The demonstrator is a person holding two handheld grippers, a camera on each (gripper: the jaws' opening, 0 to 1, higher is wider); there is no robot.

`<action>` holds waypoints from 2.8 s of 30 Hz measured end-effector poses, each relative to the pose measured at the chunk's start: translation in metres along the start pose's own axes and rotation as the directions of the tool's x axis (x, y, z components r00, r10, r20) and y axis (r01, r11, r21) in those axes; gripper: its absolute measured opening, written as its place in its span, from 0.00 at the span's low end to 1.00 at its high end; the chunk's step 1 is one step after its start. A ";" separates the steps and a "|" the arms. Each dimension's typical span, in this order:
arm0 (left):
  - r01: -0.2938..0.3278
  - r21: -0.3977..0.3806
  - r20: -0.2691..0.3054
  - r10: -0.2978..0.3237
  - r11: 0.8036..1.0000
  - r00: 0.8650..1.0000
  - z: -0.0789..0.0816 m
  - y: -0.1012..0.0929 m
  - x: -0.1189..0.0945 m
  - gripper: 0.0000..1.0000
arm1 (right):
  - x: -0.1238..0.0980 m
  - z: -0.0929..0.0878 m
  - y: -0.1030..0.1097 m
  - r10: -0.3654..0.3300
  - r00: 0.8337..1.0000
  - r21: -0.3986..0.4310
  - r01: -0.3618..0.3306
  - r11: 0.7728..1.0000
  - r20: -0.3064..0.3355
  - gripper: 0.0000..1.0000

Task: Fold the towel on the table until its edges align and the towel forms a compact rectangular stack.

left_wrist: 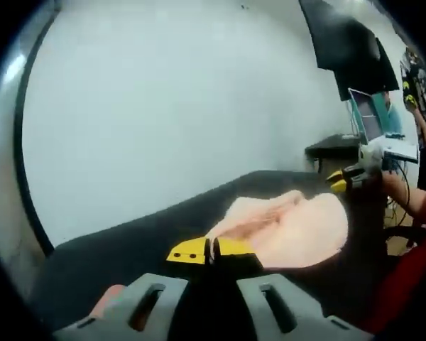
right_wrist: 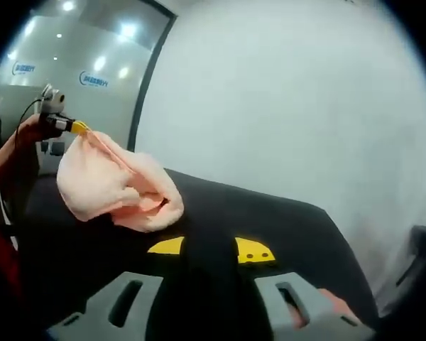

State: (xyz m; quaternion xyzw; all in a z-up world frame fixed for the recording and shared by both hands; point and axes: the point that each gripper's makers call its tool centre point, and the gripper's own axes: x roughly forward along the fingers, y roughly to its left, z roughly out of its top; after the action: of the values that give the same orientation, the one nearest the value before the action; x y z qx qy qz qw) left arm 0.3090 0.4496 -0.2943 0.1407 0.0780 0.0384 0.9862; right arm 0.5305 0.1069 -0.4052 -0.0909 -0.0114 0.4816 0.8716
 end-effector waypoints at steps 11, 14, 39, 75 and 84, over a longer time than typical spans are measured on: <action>-0.145 0.120 0.112 0.131 0.982 0.985 0.070 0.050 -0.037 0.06 | 0.001 0.000 0.001 0.006 1.000 0.000 -0.006 1.000 -0.002 0.23; -0.177 0.150 0.153 0.154 0.973 0.976 0.092 0.059 -0.047 0.06 | 0.001 0.001 0.003 0.009 1.000 -0.007 -0.009 1.000 -0.001 0.23; -0.177 0.286 0.283 0.093 0.942 0.954 0.179 0.043 -0.060 0.06 | 0.034 0.070 0.261 0.596 0.800 0.036 -0.599 0.800 0.073 0.21; -0.135 0.235 0.215 0.084 0.962 0.973 0.134 0.054 -0.051 0.06 | 0.063 0.026 0.233 0.443 0.891 -0.356 -0.449 0.819 -0.104 0.05; -0.197 0.253 0.229 0.139 0.947 0.963 0.134 0.073 -0.061 0.05 | 0.022 0.103 0.185 0.417 0.902 -0.204 -0.390 0.898 0.111 0.00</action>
State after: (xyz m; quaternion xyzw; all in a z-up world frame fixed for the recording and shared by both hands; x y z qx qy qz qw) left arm 0.2672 0.4767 -0.1382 0.2850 -0.0336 0.0965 0.9531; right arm 0.3764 0.2366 -0.3366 -0.1312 -0.1013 0.6546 0.7376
